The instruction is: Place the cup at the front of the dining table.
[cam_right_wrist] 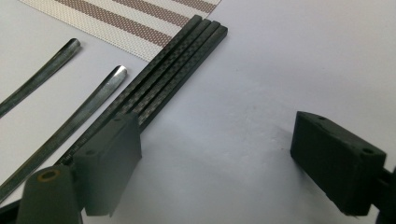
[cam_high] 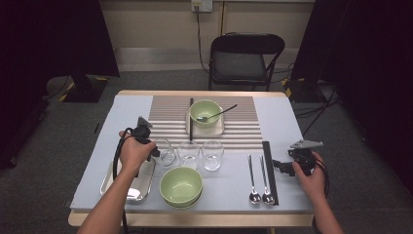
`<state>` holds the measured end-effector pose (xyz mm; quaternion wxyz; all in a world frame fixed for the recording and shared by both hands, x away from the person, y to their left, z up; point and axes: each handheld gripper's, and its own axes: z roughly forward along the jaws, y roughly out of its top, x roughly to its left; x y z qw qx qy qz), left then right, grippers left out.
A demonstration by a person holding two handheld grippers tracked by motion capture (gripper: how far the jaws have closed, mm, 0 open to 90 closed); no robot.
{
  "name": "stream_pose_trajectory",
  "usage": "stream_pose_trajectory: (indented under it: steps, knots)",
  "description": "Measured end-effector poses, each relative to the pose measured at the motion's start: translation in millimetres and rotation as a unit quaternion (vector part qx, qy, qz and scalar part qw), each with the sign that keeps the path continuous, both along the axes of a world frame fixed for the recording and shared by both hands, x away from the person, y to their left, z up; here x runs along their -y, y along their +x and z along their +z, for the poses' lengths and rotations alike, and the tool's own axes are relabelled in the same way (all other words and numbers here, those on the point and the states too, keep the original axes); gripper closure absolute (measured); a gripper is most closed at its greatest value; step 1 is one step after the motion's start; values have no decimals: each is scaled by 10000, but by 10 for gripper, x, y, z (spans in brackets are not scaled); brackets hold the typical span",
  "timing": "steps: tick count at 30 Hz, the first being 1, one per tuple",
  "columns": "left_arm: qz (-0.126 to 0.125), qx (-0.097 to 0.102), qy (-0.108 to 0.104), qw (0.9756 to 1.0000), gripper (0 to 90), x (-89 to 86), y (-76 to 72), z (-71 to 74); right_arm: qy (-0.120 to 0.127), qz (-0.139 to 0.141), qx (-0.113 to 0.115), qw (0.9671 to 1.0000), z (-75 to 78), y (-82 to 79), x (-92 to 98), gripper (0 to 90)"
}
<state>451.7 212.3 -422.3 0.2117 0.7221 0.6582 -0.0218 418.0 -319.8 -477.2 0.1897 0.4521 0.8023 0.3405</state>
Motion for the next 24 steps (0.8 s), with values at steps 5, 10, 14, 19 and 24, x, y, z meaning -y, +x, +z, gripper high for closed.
stream_pose_trajectory:
  steps: [5,10,14,19,24]
  knots:
    - [4,99,-101,9999,855,-43,-2,21,-1,-3,0,10000,0,0,0,154]
    - [-7,113,-277,9996,855,-54,2,29,1,1,0,10000,0,0,0,153]
    - [18,173,-343,9993,855,-57,0,53,5,1,-1,10000,0,0,-2,153]
    - [36,219,-440,9988,855,-87,-3,69,5,1,-1,10000,0,0,-2,154]
    - [2,260,-379,9989,855,-112,-7,115,4,2,0,10000,0,0,-2,154]
